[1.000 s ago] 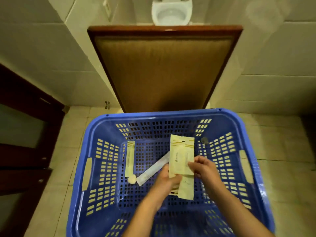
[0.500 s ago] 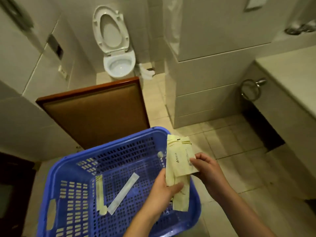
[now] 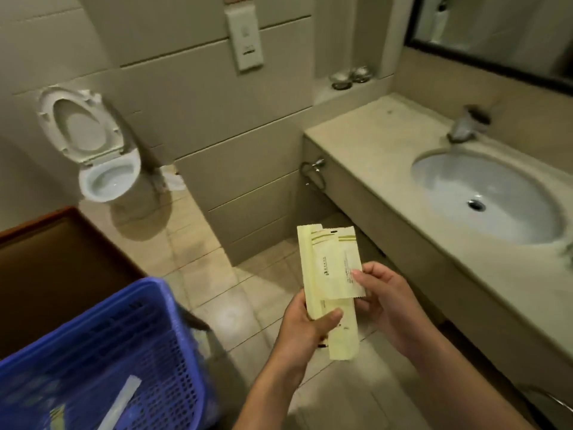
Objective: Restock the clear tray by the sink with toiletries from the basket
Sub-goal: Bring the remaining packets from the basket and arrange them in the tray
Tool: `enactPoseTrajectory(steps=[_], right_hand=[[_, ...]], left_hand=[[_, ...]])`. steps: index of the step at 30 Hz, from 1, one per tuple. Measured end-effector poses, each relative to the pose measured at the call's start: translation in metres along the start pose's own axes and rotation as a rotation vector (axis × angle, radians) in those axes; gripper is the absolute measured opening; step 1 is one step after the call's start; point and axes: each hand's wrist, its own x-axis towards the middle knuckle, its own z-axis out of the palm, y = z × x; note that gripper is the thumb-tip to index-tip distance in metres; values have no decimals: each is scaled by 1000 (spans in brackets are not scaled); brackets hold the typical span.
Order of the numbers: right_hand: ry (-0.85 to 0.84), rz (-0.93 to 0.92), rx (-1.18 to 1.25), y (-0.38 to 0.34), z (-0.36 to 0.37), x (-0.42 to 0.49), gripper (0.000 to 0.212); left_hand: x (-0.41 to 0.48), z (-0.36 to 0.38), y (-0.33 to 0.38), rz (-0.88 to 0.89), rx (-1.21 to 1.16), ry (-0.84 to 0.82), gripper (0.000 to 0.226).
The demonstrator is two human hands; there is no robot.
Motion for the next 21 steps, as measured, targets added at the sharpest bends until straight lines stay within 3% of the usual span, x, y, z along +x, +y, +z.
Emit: enactPoseTrajectory(steps=[10,21], right_hand=[[415,-178,232,-66,-130,17,12],[905,-257,472,-111,-258,33,10]], left_hand=[[72,143,44,36,115,-182,38],[179,288,56,-63,425,-668,31]])
